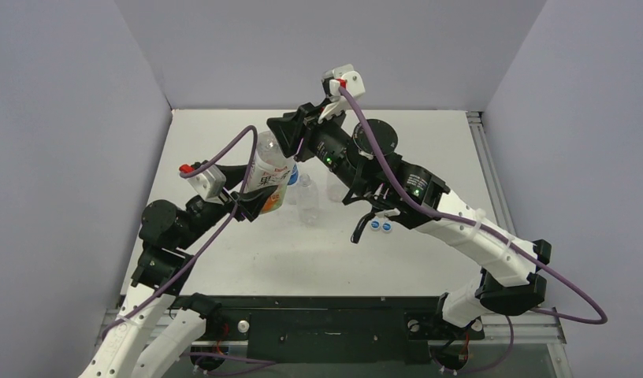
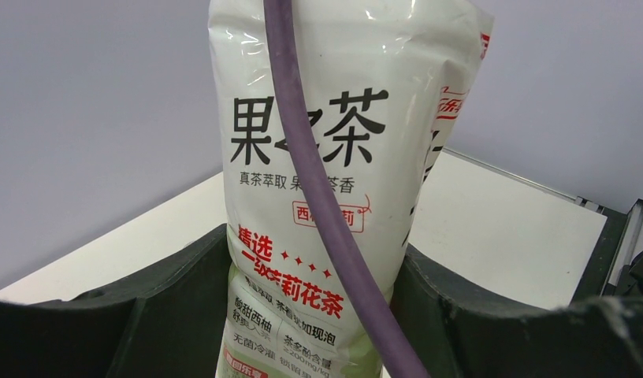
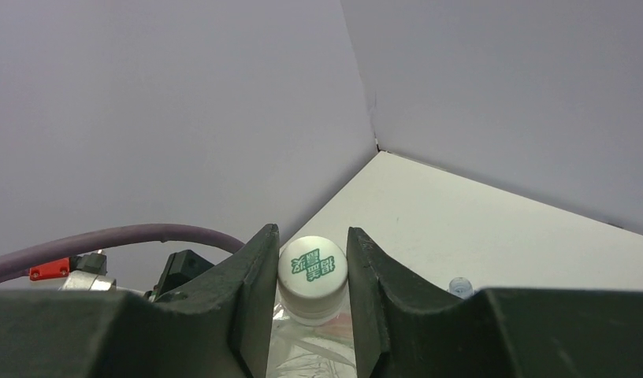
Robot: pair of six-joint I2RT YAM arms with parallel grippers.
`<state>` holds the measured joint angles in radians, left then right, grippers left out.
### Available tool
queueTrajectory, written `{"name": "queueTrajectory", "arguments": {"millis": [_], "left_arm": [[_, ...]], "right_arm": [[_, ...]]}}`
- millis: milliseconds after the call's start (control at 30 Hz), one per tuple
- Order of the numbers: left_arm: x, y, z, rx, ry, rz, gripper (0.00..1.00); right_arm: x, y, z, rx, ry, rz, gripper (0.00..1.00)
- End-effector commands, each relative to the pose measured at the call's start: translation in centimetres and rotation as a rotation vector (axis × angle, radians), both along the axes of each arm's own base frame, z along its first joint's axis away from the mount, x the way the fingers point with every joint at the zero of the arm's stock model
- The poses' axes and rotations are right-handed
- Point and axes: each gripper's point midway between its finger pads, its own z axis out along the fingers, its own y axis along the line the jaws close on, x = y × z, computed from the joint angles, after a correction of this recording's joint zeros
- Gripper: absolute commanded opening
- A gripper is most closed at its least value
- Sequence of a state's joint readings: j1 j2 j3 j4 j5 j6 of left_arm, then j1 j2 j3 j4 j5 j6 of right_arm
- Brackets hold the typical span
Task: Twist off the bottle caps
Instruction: Unscrew the bottle cap from the plastic bottle.
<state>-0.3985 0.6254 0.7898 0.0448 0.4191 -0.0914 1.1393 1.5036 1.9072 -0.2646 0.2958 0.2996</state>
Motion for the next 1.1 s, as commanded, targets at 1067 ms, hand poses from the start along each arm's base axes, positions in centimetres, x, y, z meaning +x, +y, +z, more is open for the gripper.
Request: {"name": "queueTrajectory", "arguments": {"millis": [1067], "left_arm": [[-10.8,-4.8,3.8,-0.066,0.113,-0.657,0.00]], "right_arm": [[-14.8,-5.4,7.5,0.307,-0.467,1.056,0.00]]}}
